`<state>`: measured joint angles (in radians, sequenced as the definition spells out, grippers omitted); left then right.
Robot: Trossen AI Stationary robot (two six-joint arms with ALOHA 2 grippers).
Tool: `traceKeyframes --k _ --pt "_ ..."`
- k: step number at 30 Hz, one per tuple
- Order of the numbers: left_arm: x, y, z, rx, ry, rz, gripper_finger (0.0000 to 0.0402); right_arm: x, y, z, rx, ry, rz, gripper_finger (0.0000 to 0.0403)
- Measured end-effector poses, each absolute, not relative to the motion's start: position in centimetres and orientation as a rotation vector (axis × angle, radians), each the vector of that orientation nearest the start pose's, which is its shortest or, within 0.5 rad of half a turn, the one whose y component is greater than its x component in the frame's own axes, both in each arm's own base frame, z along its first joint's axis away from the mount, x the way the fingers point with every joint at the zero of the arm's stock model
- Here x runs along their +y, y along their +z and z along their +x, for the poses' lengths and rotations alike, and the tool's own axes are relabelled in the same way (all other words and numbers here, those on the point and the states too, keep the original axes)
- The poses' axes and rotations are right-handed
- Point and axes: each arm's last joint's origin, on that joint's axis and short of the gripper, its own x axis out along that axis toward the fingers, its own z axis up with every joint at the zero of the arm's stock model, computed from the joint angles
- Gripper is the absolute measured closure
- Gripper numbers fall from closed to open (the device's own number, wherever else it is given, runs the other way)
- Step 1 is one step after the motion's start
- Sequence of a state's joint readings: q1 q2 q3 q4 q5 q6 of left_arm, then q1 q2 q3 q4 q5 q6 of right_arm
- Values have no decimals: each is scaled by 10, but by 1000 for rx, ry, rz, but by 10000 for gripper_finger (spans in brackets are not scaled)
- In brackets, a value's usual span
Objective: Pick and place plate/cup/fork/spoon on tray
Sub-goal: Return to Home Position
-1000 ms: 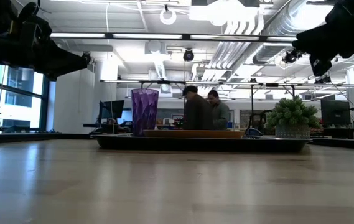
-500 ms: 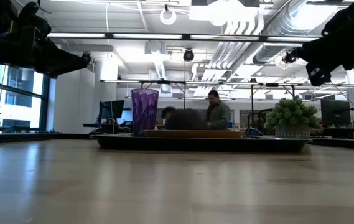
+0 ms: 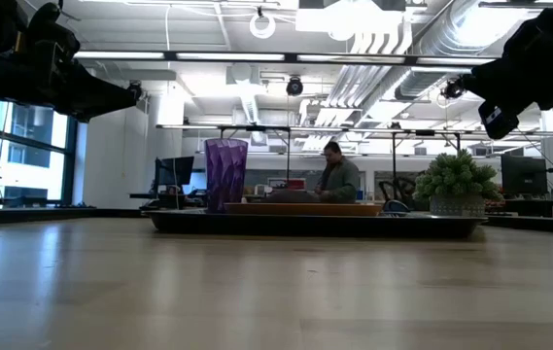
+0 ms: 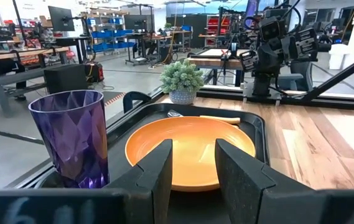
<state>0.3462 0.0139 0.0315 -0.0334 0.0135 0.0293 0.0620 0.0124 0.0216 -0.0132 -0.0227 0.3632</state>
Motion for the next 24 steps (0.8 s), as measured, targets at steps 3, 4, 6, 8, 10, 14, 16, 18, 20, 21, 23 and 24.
traceKeyframes --k 3,4,6,8,10,14,16,18,20,21,23,24 --pt "32 170 91 21 332 26 291 7 169 97 19 83 359 327" --pt "32 170 91 21 332 26 291 7 169 97 19 83 358 327" --pt "32 170 91 21 332 26 291 7 169 97 19 83 362 327" --pt "32 170 91 21 332 26 291 7 169 97 20 83 359 327" --pt "32 170 91 21 332 26 291 7 169 97 20 83 359 327" --pt "32 170 91 21 332 26 291 7 169 97 20 83 359 327" --pt "32 170 91 21 332 26 291 7 169 97 20 83 359 327" --pt "32 170 91 21 332 26 291 7 169 97 20 83 358 327" --pt "32 170 91 21 332 26 291 7 169 97 20 83 358 327" --pt "32 170 91 21 332 26 291 7 169 97 20 83 358 327" --pt "32 170 91 21 332 26 291 7 169 97 20 83 358 327" --pt "32 170 91 21 332 26 291 7 168 97 21 83 358 327"
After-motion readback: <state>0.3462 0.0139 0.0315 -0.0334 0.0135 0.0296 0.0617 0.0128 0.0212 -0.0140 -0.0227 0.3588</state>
